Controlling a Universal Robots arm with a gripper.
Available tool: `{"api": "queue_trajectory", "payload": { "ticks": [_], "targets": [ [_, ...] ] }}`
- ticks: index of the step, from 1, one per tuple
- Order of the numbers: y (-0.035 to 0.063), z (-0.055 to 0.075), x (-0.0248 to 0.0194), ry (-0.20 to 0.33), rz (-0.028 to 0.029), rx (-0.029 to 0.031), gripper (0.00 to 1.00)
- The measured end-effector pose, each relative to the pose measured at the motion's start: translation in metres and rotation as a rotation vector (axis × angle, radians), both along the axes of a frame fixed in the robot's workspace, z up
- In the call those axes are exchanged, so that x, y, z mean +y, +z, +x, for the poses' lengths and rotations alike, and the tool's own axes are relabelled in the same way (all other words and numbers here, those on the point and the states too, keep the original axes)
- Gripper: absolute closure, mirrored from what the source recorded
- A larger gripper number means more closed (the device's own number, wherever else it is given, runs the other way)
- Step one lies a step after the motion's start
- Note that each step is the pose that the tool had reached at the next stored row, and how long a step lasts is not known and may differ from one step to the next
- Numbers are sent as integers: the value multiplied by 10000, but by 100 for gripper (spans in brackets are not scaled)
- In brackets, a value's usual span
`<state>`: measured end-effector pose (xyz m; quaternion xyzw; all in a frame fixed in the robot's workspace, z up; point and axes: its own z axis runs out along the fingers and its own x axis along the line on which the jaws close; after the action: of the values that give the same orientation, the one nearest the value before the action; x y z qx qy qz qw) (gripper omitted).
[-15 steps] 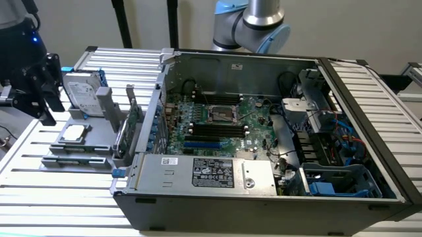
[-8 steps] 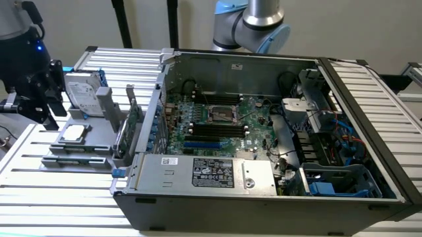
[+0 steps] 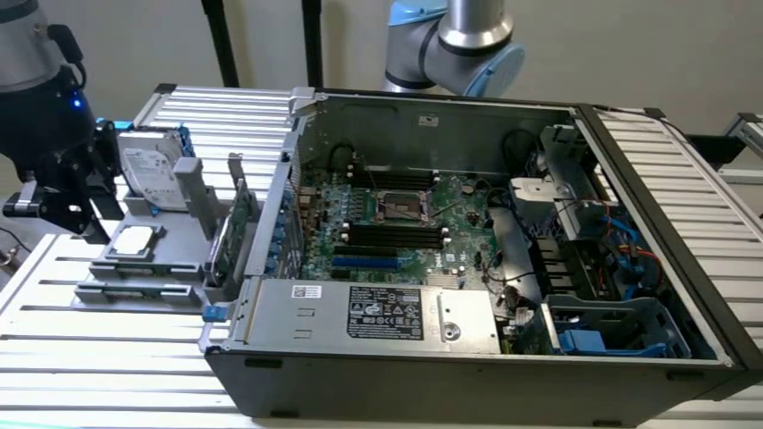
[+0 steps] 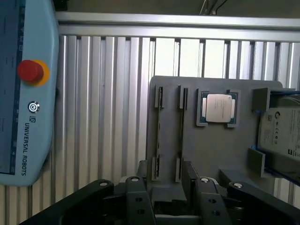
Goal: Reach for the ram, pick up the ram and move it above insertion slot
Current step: 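Pick up the ram and move it above insertion slot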
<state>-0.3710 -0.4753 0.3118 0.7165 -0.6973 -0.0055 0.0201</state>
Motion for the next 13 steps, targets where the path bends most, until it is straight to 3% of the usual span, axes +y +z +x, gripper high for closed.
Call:
{"api": "queue_trajectory", "payload": {
  "ticks": [13],
  "targets": [
    [-237, -71, -11, -256, 0, 0, 58]
  ]
}}
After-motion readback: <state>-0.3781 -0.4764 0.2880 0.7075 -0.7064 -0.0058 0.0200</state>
